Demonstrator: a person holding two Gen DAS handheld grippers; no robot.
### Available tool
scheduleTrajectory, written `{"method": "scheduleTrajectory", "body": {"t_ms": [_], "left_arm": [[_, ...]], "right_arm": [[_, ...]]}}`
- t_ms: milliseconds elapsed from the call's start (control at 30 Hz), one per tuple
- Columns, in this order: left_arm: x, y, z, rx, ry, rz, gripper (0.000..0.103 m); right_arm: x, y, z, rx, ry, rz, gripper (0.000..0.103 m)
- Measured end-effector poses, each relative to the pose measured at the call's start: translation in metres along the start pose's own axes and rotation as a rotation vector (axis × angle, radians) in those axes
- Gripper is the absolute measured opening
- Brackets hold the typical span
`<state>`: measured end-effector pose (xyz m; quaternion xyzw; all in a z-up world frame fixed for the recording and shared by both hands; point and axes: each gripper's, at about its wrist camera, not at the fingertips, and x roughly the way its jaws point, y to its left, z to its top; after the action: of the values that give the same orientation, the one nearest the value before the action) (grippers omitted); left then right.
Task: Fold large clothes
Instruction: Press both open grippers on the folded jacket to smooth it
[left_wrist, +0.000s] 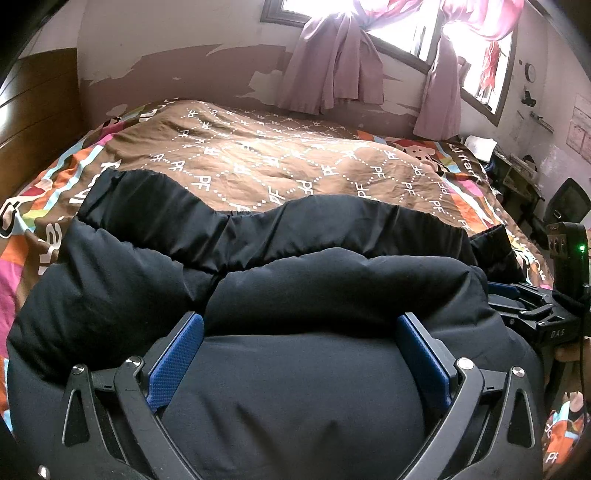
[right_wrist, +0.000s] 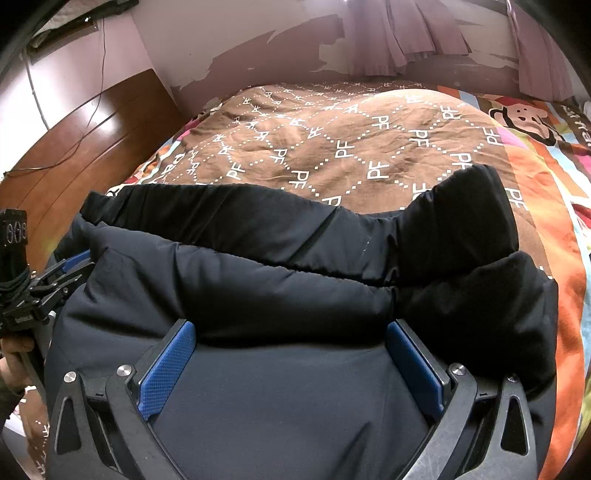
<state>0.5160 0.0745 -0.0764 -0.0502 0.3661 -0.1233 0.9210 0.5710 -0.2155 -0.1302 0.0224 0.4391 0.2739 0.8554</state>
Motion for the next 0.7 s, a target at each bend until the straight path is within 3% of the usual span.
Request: {"method": "scheduleTrajectory", "body": {"t_ms": [700], "left_arm": [[0.0029,0.0019,-0.0040,0.000,-0.020,-0.017,0.102]], "right_arm": [[-0.0033,0.0040,-0.0041,-0.019,-0.040,-0.021,0.103]]}}
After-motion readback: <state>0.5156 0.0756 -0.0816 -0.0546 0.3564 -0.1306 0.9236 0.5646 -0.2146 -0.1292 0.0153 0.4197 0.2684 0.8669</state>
